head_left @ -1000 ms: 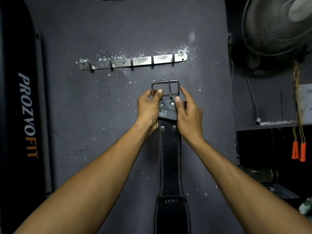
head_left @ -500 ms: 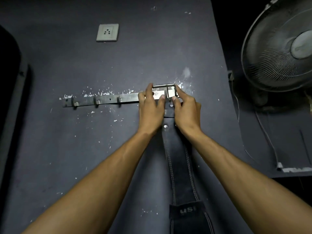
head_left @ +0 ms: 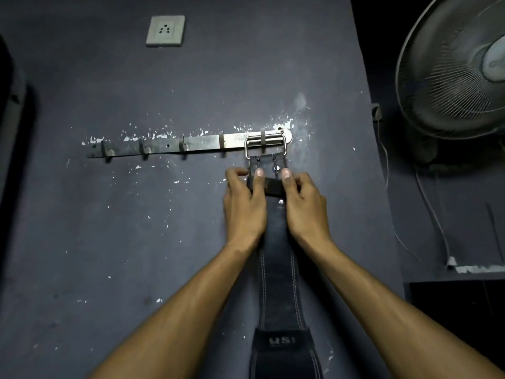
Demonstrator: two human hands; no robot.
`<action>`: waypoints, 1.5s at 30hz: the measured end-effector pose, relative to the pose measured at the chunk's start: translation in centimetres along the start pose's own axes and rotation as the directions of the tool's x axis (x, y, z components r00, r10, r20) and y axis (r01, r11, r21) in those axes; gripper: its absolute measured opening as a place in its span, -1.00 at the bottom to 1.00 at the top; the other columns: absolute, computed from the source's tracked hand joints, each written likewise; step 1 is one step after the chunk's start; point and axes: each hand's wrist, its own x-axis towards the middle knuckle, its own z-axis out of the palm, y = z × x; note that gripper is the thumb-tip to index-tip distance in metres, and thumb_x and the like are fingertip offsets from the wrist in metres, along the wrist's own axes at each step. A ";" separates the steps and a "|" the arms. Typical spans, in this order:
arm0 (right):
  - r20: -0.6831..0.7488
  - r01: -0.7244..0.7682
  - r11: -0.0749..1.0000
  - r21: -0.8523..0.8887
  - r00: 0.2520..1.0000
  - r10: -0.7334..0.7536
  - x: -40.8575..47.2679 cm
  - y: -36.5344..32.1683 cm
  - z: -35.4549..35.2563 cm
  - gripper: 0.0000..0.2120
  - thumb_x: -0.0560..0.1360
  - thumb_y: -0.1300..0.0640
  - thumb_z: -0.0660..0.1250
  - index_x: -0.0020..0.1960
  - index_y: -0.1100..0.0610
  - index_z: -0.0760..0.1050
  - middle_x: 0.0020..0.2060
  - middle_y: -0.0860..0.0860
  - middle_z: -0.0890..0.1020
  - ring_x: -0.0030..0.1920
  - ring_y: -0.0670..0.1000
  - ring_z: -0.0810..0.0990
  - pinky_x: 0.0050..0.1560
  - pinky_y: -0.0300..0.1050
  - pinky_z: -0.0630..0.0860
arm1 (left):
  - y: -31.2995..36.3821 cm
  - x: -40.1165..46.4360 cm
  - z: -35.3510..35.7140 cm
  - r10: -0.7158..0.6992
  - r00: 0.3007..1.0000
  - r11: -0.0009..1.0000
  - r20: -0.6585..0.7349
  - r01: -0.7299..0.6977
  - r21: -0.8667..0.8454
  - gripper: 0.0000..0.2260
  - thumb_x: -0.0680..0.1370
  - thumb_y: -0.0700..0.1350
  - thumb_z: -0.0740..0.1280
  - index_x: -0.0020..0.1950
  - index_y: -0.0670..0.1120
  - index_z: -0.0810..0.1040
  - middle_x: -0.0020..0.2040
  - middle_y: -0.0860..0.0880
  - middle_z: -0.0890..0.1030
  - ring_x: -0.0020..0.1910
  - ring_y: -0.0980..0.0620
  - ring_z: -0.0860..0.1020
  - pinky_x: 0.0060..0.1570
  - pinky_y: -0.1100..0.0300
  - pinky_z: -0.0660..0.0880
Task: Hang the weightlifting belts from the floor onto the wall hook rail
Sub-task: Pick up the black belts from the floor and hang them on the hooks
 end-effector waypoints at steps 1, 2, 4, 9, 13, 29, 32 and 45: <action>0.025 0.003 1.000 -0.018 1.000 -0.003 -1.0 0.2 0.2 -0.54 0.66 -0.28 0.14 0.03 0.09 0.58 -0.09 0.03 0.73 -0.01 0.13 0.68 -0.07 -0.04 0.52 | -0.2 -0.8 0.0 -0.057 0.998 0.998 -0.006 0.057 -0.032 -0.72 0.68 0.13 0.22 0.19 -0.07 0.39 0.10 -0.07 0.64 0.09 -0.12 0.61 0.02 0.13 0.46; 0.044 0.010 0.999 -0.031 0.999 -0.009 -1.8 0.4 0.6 -0.54 0.68 -0.24 0.15 0.05 0.11 0.61 -0.07 0.07 0.75 0.00 0.16 0.69 -0.07 -0.01 0.54 | -0.5 -1.5 0.0 -0.084 0.996 0.995 0.002 0.084 -0.052 -0.72 0.68 0.12 0.22 0.16 -0.09 0.39 0.06 -0.09 0.66 0.04 -0.13 0.63 -0.01 0.09 0.50; 0.048 0.001 0.998 -0.064 0.999 0.002 -2.6 0.3 1.0 -0.57 0.69 -0.16 0.18 0.05 0.16 0.63 -0.07 0.13 0.75 0.00 0.21 0.69 -0.09 -0.01 0.52 | -0.8 -2.5 -0.2 -0.080 0.997 0.995 0.022 0.081 -0.054 -0.71 0.68 0.10 0.23 0.13 -0.14 0.39 -0.01 -0.13 0.68 -0.03 -0.17 0.64 -0.07 0.01 0.55; 0.095 -0.103 0.993 0.059 0.991 0.097 -5.0 -0.8 0.5 -0.62 0.66 -0.22 0.23 -0.22 -0.03 0.52 -0.39 -0.17 0.59 -0.33 -0.22 0.52 -0.25 -0.19 0.43 | -0.9 -3.5 -1.8 -0.111 0.991 0.991 0.072 0.116 -0.066 -0.79 0.68 0.06 0.27 0.00 -0.07 0.47 -0.13 -0.03 0.66 -0.10 -0.08 0.65 -0.11 0.04 0.55; 0.220 -0.180 0.981 -0.075 0.956 0.192 -11.9 1.6 -0.9 -0.44 0.66 -0.28 0.16 -0.28 0.12 0.52 -0.40 -0.10 0.58 -0.34 -0.11 0.52 -0.22 -0.07 0.48 | -4.0 -10.0 -4.2 -0.174 0.938 0.985 0.300 0.166 0.053 -0.66 0.71 0.05 0.20 -0.03 -0.18 0.58 -0.09 -0.12 0.70 -0.06 -0.12 0.66 0.04 -0.11 0.59; 0.253 -0.417 0.889 0.187 0.895 0.367 -26.8 1.8 -5.7 -0.65 0.56 0.03 0.47 0.31 -0.12 0.53 0.12 -0.13 0.74 0.11 -0.13 0.72 0.08 -0.29 0.61 | -6.0 -25.0 -10.9 -0.353 0.783 0.867 0.513 0.479 -0.135 -0.71 0.62 -0.07 0.37 0.35 -0.03 0.60 0.21 -0.01 0.73 0.23 -0.03 0.68 0.34 -0.13 0.55; 0.224 -0.394 0.902 0.178 0.908 0.353 -27.2 -0.9 -7.2 -0.71 0.53 -0.04 0.46 0.23 -0.06 0.59 0.08 -0.09 0.76 0.09 -0.09 0.74 0.07 -0.28 0.62 | -4.2 -25.4 -12.0 -0.339 0.785 0.834 0.519 0.506 -0.221 -0.74 0.63 -0.09 0.37 0.31 -0.07 0.63 0.19 -0.03 0.74 0.21 -0.03 0.70 0.33 -0.09 0.57; 0.486 -0.724 0.672 0.154 0.648 0.587 -36.8 -2.9 -14.8 -0.81 0.62 0.20 0.40 0.23 0.09 0.57 0.06 0.03 0.78 0.05 -0.02 0.77 0.01 -0.20 0.67 | -2.2 -34.9 -16.8 -0.502 0.626 0.675 0.597 0.715 -0.181 -0.76 0.64 -0.15 0.37 0.31 -0.11 0.55 0.16 -0.07 0.74 0.12 0.03 0.72 0.03 0.24 0.63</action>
